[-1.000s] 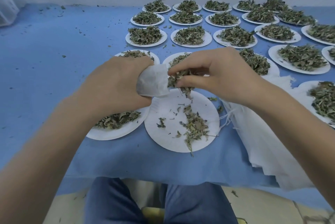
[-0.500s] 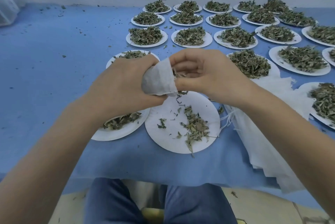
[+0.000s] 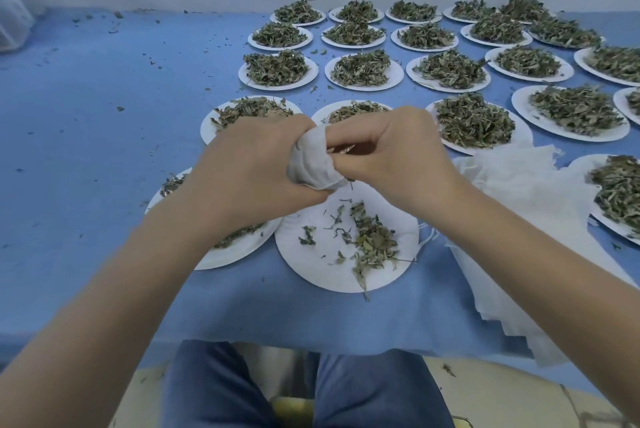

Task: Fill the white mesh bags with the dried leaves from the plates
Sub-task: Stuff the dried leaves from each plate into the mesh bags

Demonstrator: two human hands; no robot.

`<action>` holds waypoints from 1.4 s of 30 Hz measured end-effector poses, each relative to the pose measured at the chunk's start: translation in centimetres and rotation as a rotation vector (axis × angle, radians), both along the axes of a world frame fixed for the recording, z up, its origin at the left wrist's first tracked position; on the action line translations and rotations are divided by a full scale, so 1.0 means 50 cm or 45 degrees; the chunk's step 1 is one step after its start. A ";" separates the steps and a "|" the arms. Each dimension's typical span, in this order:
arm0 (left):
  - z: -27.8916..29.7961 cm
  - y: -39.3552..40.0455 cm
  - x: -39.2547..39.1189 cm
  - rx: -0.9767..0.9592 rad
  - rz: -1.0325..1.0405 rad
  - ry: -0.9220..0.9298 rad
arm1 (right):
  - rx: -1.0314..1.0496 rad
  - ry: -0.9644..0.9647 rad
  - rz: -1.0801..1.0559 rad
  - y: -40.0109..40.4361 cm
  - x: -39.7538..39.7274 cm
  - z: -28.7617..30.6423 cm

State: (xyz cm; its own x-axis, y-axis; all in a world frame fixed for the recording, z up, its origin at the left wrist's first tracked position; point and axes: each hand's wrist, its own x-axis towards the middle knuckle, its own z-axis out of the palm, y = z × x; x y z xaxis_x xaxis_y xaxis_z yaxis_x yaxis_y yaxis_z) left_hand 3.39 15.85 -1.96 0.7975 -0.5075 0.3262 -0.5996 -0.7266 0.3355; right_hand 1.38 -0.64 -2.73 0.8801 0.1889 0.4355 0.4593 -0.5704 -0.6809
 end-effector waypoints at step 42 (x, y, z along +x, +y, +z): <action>-0.004 0.004 -0.005 0.330 0.086 0.097 | -1.059 0.538 0.218 -0.087 -0.019 -0.050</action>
State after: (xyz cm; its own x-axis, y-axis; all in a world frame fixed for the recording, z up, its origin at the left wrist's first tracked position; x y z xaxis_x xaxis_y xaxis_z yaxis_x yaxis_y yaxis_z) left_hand 3.14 16.04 -2.16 0.8495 -0.5112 0.1300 -0.5272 -0.8314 0.1755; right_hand 0.45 -5.00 -5.23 0.8659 0.4363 -0.2448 0.3902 -0.8952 -0.2154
